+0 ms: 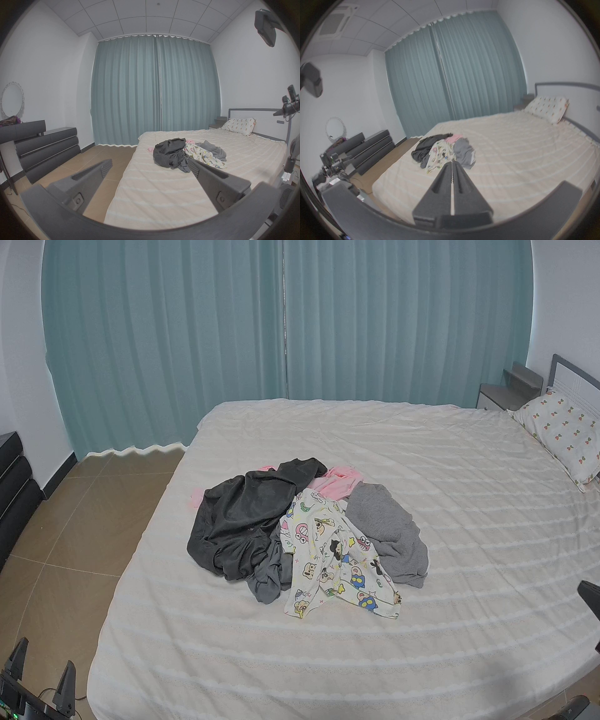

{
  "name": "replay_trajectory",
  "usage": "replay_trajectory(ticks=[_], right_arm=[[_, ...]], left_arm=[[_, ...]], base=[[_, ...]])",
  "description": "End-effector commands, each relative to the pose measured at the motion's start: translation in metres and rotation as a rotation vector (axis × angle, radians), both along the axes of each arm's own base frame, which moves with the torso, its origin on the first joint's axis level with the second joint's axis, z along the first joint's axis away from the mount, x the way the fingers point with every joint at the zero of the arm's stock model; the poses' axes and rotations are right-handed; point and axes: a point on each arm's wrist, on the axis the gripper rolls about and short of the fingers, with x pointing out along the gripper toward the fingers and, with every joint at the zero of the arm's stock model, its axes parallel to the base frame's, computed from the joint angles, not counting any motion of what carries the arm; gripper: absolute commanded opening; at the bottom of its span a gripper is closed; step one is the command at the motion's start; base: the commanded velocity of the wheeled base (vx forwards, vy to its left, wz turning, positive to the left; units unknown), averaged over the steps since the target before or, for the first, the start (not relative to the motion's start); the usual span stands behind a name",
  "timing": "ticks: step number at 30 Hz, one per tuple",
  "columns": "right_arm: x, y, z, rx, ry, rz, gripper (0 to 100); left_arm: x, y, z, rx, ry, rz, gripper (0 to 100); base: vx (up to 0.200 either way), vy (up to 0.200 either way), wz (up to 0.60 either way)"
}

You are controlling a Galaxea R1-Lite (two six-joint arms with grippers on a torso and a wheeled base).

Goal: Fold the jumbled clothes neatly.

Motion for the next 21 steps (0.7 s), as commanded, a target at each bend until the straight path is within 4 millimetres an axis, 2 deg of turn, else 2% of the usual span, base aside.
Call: replay_trajectory(ticks=[1,2,6,12,16,21], right_arm=[[0.141,0.063,-0.049,0.12,0.596,0.178,0],[0.159,0.073,-0.063,0.132,0.636,0.177,0],[0.196,0.094,-0.097,0.119,0.681,0.165,0],[0.237,0.112,-0.14,0.052,0.701,0.065,0],[0.26,0.118,-0.153,0.053,0.704,0.045,0],[0.278,0.125,-0.166,0.072,0.717,0.006,0]], left_arm=[[0.001,0.0,-0.005,0.0,0.008,0.001,100],[0.001,0.0,-0.005,0.0,0.007,0.001,100],[0.001,0.0,-0.005,0.0,0.007,0.001,100],[0.001,0.0,-0.005,0.0,0.007,0.001,100],[0.001,0.0,-0.005,0.0,0.008,0.001,100],[0.001,0.0,-0.005,0.0,0.007,0.001,100]], base=[[0.0,0.0,0.0],[0.0,0.0,0.0],[0.0,0.0,0.0],[0.0,0.0,0.0],[0.0,0.0,0.0],[0.0,0.0,0.0]])
